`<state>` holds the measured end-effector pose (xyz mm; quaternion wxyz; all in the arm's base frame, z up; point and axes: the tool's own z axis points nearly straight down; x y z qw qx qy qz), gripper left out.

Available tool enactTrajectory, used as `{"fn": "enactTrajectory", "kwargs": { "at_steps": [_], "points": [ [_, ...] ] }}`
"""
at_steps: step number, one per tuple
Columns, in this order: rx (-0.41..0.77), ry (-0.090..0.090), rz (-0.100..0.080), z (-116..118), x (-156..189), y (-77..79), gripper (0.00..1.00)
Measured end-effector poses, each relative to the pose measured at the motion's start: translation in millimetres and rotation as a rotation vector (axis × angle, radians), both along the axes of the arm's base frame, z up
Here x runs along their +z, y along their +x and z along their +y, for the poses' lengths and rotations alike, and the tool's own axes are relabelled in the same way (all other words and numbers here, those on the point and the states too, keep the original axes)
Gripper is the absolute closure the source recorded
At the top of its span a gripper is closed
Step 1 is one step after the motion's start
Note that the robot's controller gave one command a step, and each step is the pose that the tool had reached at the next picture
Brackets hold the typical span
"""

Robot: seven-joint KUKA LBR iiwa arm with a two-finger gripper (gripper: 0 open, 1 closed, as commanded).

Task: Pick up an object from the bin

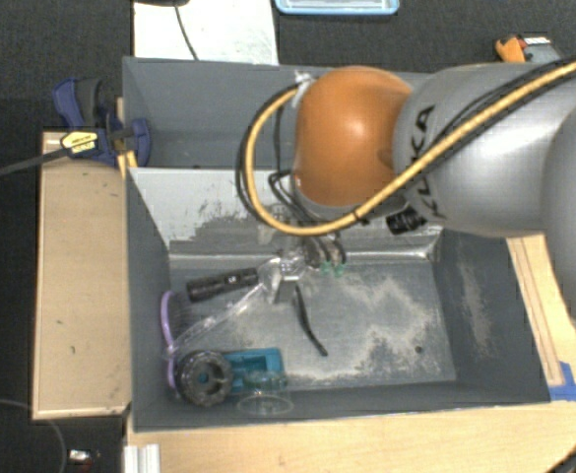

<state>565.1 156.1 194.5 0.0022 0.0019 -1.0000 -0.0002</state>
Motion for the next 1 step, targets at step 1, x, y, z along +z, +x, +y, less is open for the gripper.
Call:
{"fn": "enactTrajectory", "kwargs": {
  "at_steps": [1],
  "points": [
    [-0.004,0.001,-0.007,-0.6,3.5,2.2,0.0]
  ]
}}
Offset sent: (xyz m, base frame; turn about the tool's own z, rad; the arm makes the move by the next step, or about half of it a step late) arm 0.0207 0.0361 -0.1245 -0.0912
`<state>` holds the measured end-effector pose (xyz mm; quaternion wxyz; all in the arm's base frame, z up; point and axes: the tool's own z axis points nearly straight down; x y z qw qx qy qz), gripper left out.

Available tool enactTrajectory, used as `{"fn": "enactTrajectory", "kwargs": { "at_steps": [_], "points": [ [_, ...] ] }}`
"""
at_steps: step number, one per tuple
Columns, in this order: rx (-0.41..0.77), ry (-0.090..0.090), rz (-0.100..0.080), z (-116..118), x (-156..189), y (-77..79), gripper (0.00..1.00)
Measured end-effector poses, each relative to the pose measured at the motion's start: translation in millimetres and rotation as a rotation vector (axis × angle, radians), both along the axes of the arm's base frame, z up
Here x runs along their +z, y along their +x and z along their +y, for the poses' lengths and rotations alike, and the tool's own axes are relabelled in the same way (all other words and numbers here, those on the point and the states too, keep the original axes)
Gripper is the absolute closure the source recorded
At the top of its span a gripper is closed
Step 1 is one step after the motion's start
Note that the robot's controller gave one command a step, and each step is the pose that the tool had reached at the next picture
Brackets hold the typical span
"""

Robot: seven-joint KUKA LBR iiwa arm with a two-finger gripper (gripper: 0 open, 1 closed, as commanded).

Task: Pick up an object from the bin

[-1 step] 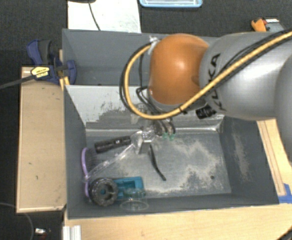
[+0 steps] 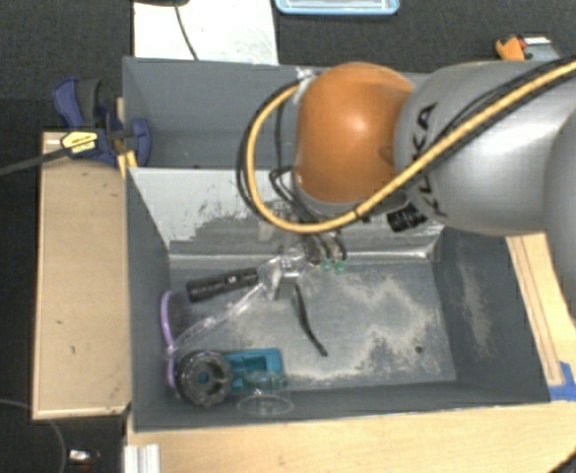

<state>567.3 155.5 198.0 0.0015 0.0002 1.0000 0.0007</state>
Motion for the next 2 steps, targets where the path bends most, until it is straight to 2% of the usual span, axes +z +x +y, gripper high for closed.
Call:
{"fn": "enactTrajectory", "kwargs": {
  "at_steps": [1,2],
  "points": [
    [0.07,0.001,-0.005,27.5,-91.9,15.9,0.0],
    [0.051,0.0,-0.002,41.1,-104.2,18.2,0.0]
  ]
}}
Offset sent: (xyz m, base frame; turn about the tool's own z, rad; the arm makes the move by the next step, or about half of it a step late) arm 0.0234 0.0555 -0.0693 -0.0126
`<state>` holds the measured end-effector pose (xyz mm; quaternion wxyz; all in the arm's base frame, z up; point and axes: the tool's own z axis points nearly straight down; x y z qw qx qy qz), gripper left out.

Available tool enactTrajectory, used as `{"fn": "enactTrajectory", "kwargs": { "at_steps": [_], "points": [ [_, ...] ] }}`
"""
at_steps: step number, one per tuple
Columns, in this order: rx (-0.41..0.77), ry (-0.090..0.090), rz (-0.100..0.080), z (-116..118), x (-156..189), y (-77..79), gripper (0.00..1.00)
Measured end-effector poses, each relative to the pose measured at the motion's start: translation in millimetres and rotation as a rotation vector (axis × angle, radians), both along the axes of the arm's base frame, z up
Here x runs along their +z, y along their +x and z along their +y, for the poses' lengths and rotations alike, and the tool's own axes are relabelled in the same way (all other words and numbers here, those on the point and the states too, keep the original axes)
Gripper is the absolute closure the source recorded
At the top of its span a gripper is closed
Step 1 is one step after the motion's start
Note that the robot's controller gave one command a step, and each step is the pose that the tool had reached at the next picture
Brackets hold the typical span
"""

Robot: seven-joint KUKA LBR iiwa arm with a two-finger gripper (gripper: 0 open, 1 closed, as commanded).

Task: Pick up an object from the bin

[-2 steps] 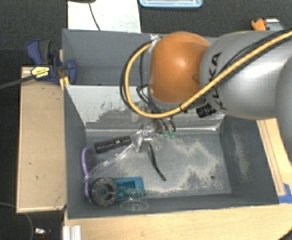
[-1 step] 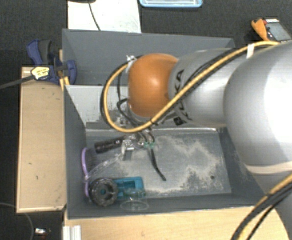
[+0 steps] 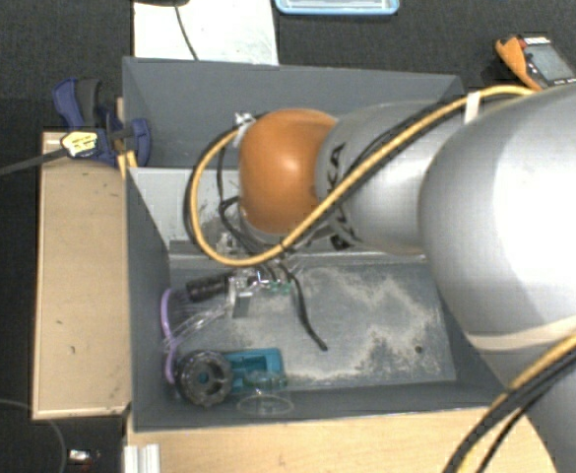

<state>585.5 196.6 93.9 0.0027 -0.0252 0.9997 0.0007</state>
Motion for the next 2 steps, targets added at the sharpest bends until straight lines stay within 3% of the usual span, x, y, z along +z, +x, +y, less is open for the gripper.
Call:
{"fn": "enactTrajectory", "kwargs": {
  "at_steps": [1,2],
  "points": [
    [-0.215,-0.004,0.002,23.8,6.7,-3.7,0.0],
    [-0.327,-0.002,-0.001,16.3,-23.9,2.4,0.0]
  ]
}}
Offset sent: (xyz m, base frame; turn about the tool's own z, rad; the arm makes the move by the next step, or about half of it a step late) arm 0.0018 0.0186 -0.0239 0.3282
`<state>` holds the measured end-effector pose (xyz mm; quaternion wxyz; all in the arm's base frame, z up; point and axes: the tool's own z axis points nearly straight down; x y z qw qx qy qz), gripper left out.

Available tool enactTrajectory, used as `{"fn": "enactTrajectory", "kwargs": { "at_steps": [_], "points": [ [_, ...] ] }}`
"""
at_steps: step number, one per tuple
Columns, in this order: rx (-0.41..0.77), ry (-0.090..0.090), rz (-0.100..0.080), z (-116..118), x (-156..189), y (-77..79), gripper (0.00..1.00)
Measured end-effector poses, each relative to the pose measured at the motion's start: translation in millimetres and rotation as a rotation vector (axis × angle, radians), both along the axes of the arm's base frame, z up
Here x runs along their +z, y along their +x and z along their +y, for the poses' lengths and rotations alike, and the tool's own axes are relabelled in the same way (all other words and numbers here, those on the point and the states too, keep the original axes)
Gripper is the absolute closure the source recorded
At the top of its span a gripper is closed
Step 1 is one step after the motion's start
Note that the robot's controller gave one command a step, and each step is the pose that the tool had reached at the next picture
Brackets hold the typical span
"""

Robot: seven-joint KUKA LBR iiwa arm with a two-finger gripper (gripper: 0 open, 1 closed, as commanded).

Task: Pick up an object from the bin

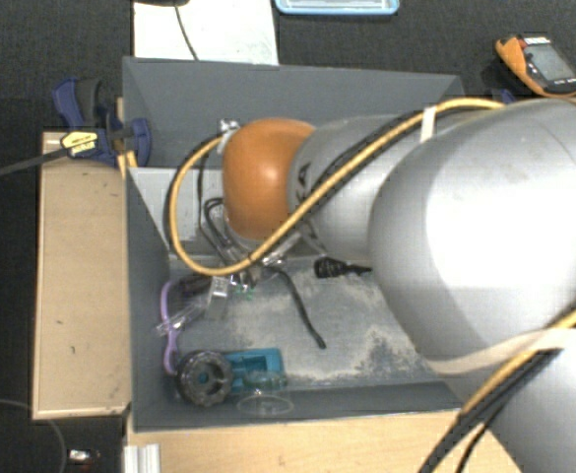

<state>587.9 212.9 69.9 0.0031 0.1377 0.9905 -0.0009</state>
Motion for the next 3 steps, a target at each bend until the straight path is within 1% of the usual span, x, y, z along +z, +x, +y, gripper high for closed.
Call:
{"fn": "enactTrajectory", "kwargs": {
  "at_steps": [1,2,3],
  "points": [
    [-0.062,-0.032,0.018,12.0,1.6,4.8,1.0],
    [-0.064,-0.03,0.016,12.2,2.5,5.6,1.0],
    [-0.064,-0.032,0.015,10.9,10.7,6.5,1.0]
  ]
}}
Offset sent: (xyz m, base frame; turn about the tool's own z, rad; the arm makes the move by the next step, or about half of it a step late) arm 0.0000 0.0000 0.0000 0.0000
